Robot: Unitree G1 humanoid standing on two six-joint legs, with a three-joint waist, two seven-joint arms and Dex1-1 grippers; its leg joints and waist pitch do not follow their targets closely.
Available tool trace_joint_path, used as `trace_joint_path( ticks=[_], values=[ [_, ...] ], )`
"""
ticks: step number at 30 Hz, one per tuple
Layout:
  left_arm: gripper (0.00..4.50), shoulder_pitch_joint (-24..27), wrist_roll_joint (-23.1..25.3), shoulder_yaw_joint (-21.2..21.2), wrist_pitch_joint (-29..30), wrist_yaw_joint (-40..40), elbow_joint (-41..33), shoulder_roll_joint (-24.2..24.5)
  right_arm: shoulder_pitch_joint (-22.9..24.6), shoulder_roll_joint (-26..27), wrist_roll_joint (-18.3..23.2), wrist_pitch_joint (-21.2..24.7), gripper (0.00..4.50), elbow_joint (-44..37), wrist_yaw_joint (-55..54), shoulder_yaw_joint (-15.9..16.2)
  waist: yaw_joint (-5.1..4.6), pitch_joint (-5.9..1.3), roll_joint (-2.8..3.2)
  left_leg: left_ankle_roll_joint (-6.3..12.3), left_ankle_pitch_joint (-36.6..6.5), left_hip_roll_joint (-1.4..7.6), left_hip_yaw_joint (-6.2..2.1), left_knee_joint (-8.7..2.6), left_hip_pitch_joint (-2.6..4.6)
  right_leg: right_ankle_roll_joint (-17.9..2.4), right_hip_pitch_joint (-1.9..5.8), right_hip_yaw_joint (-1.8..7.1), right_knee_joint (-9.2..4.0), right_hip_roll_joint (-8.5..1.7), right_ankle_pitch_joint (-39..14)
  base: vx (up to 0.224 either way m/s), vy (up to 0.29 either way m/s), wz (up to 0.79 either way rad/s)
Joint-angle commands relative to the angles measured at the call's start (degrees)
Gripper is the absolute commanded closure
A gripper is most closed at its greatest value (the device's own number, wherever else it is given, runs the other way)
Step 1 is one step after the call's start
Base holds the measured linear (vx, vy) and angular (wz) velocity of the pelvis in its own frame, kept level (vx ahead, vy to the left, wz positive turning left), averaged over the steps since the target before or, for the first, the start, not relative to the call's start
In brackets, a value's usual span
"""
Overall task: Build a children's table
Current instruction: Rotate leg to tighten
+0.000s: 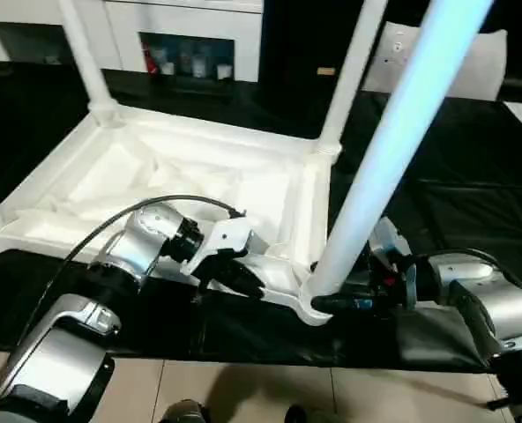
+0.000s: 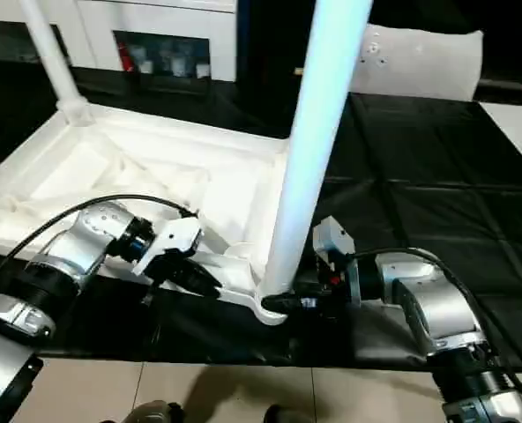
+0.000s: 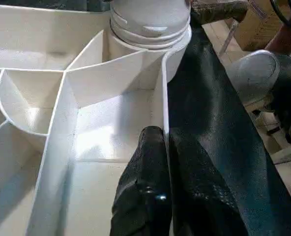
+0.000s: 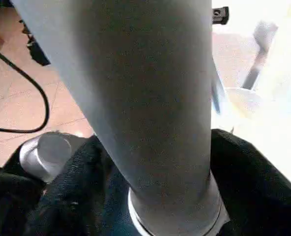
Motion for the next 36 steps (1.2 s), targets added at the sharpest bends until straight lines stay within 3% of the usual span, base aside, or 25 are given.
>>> trace_joint_path(
  ticks=[1,8,15,17,18,19,20,22,25,26,28,29,32,33,36],
  values=[
    [4.50,-1.2,0.3,-1.9,-1.0,-2.5,-0.2,-0.3,-0.5,-0.9,0.7,0.1,1.79,0.0,0.9,0.3,-0.34,-3.83,-0.56,5.46,-7.2,3.52,-0.44,-3.32,0.86,-13.7,3.12,2.82,-2.85,-4.24,-12.0,0.000,0.000,0.00],
    [4.50,-1.2,-0.3,-1.9,-1.3,-2.5,0.6,-0.2,0.3,-0.7,1.1,0.7,2.32,-0.6,1.4,0.9,-0.31,-3.69,-0.49,4.85,-8.2,3.47,-0.44,-3.40,0.89,-13.2,3.07,2.81,-3.12,-4.26,-13.9,0.000,0.000,0.00],
    [4.50,0.0,-1.9,1.7,4.9,4.6,-1.4,-3.5,4.4,2.5,4.5,8.6,2.38,-8.2,-7.2,-1.6,-0.21,-3.45,-0.35,4.55,-8.3,3.52,-0.52,-3.61,0.96,-12.7,3.00,2.88,-3.27,-4.21,-14.4,0.000,0.000,0.00],
    [4.50,0.7,-1.5,2.2,7.8,9.2,-2.9,-4.9,5.6,6.1,3.2,10.5,2.38,-10.4,-14.5,-2.0,-0.54,-3.21,-0.29,3.35,-10.5,3.46,-0.60,-3.79,1.05,-11.8,2.71,2.95,-3.87,-4.38,-18.3,0.000,0.000,0.00],
    [4.50,1.6,-1.8,3.3,12.3,15.3,-4.7,-8.0,6.0,12.1,0.5,13.1,2.38,-10.7,-24.6,-2.1,-1.16,-2.95,-0.14,1.37,-12.4,3.23,-1.02,-4.16,0.79,-9.8,2.89,2.85,-4.24,-4.49,-24.0,0.000,0.000,0.00],
    [4.50,1.6,-1.8,3.3,12.3,15.3,-4.7,-8.0,6.0,12.1,0.5,13.1,2.38,-10.7,-24.6,-2.1,-1.36,-2.78,-0.05,0.84,-13.4,3.27,-1.00,-4.31,0.89,-9.5,2.48,2.84,-4.46,-4.27,-25.3,0.000,0.000,0.00],
    [4.50,2.0,-1.6,4.0,14.9,18.9,-5.7,-10.2,5.6,17.2,-0.9,14.9,2.38,-9.9,-32.4,-2.9,-2.09,-2.53,-0.29,-0.17,-16.2,2.96,-1.27,-4.38,1.10,-8.0,2.27,2.59,-5.14,-4.42,-30.3,0.000,0.000,0.00],
    [4.50,2.0,-1.4,4.2,16.1,20.6,-6.0,-11.2,5.4,19.2,-1.1,15.6,2.39,-9.6,-35.3,-3.4,-3.17,-2.39,-0.35,-1.16,-18.3,2.77,-1.78,-4.55,1.05,-5.6,2.33,2.31,-5.78,-4.55,-36.0,0.000,0.000,0.00],
    [4.50,1.2,0.0,6.1,19.8,30.5,-5.7,-16.1,3.6,27.4,-3.3,17.1,2.40,-6.8,-47.0,-5.1,-4.47,-2.08,-0.23,-1.35,-22.8,2.51,-2.05,-4.23,1.81,-4.2,1.31,2.08,-6.76,-4.45,-40.5,0.000,0.000,0.00],
    [4.50,0.9,0.2,6.7,20.9,33.3,-5.7,-17.4,2.9,29.2,-4.1,16.9,2.40,-5.7,-49.7,-5.2,-4.80,-1.99,-0.20,-1.05,-23.3,2.26,-2.26,-4.23,1.80,-3.2,1.45,1.89,-7.23,-4.60,-42.3,0.000,0.000,0.00],
    [4.50,0.7,0.3,7.1,21.7,35.1,-5.7,-18.1,2.5,30.2,-4.6,16.8,2.40,-5.1,-51.3,-5.2,-5.47,-1.91,-0.17,-0.67,-23.8,2.23,-2.36,-4.32,1.60,-2.5,1.54,1.72,-7.53,-4.46,-42.8,0.000,0.000,0.00],
    [4.50,0.1,1.2,8.0,23.0,40.1,-6.0,-20.0,0.7,33.2,-5.8,16.7,2.40,-2.8,-56.4,-6.3,-5.54,-1.92,-0.05,-0.60,-23.9,2.24,-2.45,-4.37,1.59,-2.3,1.59,1.65,-7.58,-4.50,-42.8,0.000,0.000,0.00],
    [4.50,-0.2,2.4,8.2,24.5,43.7,-7.3,-22.2,-1.7,37.0,-6.7,15.1,2.40,-0.2,-60.8,-7.8,-6.61,-2.14,0.32,-0.99,-25.9,2.52,-2.88,-4.90,1.54,-2.9,1.82,1.35,-7.61,-4.40,-39.2,0.000,0.000,0.00],
    [4.50,-0.1,2.7,8.0,24.7,43.8,-7.6,-22.3,-1.9,37.4,-6.8,14.7,1.85,-0.1,-61.2,-8.0,-6.69,-2.15,0.37,-0.80,-25.9,2.54,-2.83,-4.94,1.66,-3.2,1.79,1.39,-7.66,-4.35,-38.1,0.000,0.000,0.00],
    [4.50,0.9,3.2,7.9,23.7,43.4,-8.5,-21.9,-1.9,38.4,-7.5,12.0,1.71,0.6,-62.4,-9.5,-6.57,-2.37,0.40,0.27,-23.6,2.69,-2.46,-5.31,1.22,-5.1,1.96,2.12,-7.08,-4.28,-31.8,0.000,0.000,0.00]
  ],
)
